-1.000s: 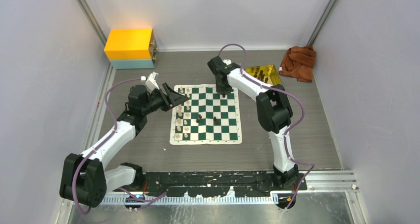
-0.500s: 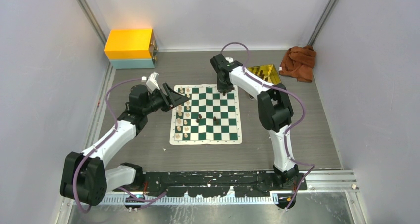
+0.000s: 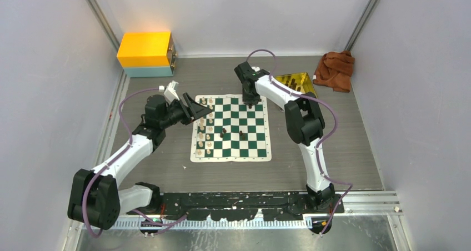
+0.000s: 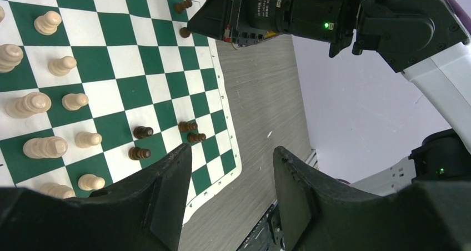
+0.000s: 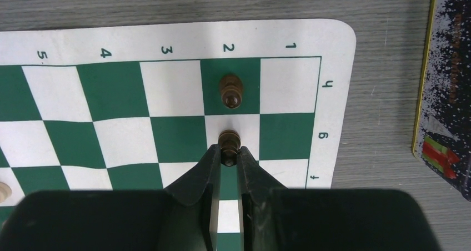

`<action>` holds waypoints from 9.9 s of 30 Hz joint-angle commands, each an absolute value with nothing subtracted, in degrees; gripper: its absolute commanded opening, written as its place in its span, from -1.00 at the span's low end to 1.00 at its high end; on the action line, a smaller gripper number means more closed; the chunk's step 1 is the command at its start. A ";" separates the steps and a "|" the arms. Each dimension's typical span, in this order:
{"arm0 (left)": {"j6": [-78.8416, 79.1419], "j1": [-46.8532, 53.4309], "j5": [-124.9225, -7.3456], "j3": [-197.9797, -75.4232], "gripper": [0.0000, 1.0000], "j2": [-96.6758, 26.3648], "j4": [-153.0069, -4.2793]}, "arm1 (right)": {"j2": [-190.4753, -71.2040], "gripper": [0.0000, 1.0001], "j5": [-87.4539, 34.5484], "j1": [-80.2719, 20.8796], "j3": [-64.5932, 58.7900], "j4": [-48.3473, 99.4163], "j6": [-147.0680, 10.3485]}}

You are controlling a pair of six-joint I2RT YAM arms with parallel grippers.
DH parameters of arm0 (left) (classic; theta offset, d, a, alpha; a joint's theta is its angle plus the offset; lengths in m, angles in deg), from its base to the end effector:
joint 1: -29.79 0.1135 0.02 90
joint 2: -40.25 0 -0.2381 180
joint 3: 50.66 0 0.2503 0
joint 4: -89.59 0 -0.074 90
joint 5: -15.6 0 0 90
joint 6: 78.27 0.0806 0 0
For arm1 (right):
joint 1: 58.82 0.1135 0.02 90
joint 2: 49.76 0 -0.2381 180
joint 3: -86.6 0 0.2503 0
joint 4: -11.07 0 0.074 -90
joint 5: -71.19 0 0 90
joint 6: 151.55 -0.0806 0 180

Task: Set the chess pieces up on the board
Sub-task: Place the chess piece on the chessboard, then pick up the chess piece from the chessboard, then place the chess piece on the chessboard, then pick up the chess piece from the chessboard, then place the chess piece on the chessboard.

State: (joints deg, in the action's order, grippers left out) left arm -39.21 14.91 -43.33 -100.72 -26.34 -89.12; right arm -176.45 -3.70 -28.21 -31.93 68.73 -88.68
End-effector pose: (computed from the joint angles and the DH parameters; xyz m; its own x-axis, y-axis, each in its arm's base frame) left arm 0.2807 -0.1176 0.2170 -0.7259 -0.4953 -0.4773 0.2082 0.5032 -0.8388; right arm 0.4171 0.2224 0.1304 -0.8810 -0.0097 -0.4730 0.0023 0.9997 -0.0249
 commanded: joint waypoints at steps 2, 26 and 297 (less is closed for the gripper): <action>-38.98 14.98 -42.95 -101.40 0.13 -26.71 -92.18 | -176.12 -0.98 -3.78 -28.60 -33.62 67.74 -88.42; -39.42 15.02 -42.93 -100.99 0.13 -27.01 -92.80 | -173.28 -0.26 -3.73 -28.58 -32.99 67.90 -86.32; -38.98 14.58 -43.13 -98.17 0.14 -27.28 -93.94 | -160.93 -0.39 -2.20 -22.86 -9.97 57.02 -85.28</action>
